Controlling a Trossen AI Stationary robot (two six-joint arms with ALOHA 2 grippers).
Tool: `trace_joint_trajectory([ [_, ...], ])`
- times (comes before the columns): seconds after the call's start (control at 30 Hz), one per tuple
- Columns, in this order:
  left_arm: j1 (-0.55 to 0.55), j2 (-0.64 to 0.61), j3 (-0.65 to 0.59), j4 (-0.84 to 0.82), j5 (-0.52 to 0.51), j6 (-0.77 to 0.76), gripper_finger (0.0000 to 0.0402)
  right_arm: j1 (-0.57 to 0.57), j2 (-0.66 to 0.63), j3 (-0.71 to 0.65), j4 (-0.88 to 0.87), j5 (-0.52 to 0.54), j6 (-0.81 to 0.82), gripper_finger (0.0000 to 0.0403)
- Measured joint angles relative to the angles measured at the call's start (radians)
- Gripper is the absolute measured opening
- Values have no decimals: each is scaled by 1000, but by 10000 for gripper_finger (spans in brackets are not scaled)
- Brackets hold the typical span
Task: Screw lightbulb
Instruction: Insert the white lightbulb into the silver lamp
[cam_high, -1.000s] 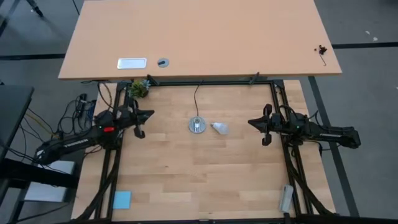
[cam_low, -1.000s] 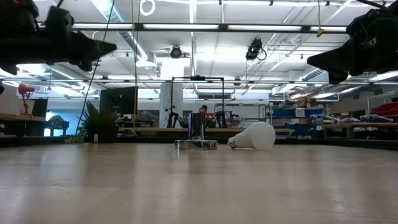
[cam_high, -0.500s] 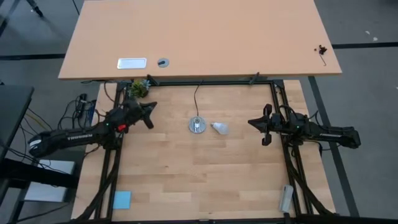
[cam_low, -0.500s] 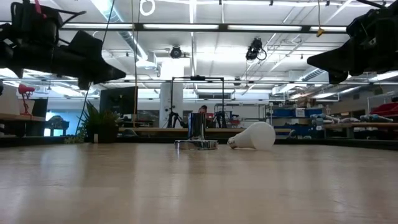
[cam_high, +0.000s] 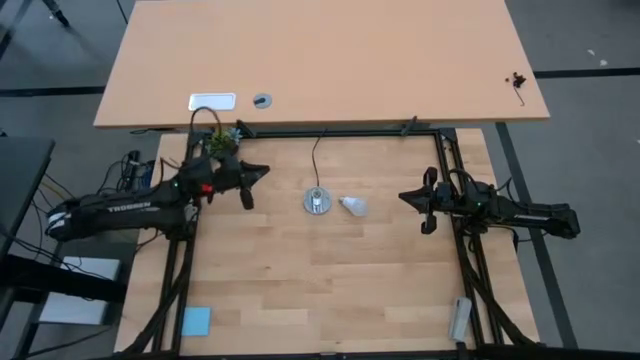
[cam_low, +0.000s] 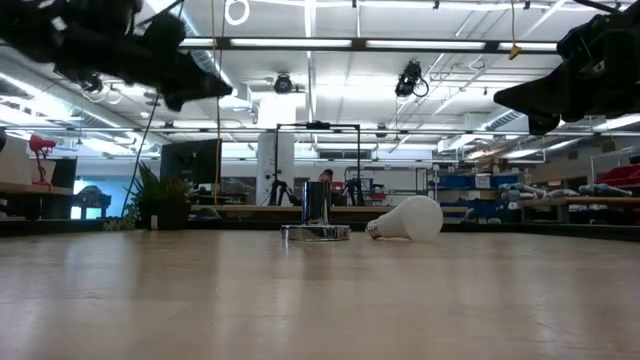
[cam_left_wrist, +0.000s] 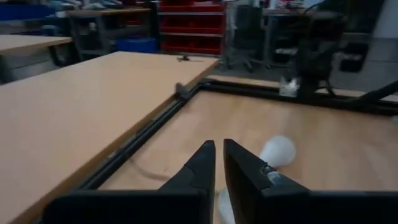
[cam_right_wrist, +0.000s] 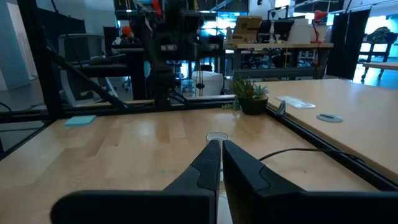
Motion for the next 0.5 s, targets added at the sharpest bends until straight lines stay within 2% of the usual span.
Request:
trace_joint_trajectory([
  [0.13,-53,95,138,-100,7,55,60,0,0,0,0,0,0,27],
  [0.5,-198,462,399,-149,27,227,88,0,0,0,0,0,0,27],
])
